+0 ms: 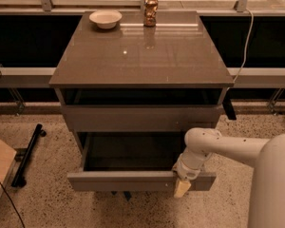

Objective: Open middle drawer

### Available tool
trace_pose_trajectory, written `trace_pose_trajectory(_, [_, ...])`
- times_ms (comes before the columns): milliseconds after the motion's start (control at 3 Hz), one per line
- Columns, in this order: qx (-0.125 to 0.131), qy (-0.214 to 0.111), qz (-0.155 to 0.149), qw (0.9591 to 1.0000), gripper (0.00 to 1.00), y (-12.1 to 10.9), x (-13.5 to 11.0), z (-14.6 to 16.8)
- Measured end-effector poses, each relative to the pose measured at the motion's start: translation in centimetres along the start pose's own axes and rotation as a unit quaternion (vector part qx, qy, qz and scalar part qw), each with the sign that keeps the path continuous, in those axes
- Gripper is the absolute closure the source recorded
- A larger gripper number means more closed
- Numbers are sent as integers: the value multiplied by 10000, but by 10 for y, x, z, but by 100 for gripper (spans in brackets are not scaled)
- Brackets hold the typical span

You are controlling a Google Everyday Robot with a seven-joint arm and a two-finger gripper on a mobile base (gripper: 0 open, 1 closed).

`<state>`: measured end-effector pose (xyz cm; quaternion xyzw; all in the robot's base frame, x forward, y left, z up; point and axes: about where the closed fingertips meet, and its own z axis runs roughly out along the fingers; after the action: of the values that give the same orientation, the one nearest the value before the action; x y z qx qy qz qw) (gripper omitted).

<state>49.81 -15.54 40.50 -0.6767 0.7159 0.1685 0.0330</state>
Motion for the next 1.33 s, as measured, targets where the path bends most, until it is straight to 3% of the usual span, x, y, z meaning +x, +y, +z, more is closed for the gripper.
trace_pose_trajectory(333, [-198,-137,-21,9997,72,46,1,11])
trace_pose_trajectory(667, [-262,-325,191,9989,95,78,3,21])
trace_pose_trajectory(1000, [-262,-325,191,9989,0,78,2,18])
trace_pose_trajectory(1333, [-86,-643,778,9949,0,88,5,29])
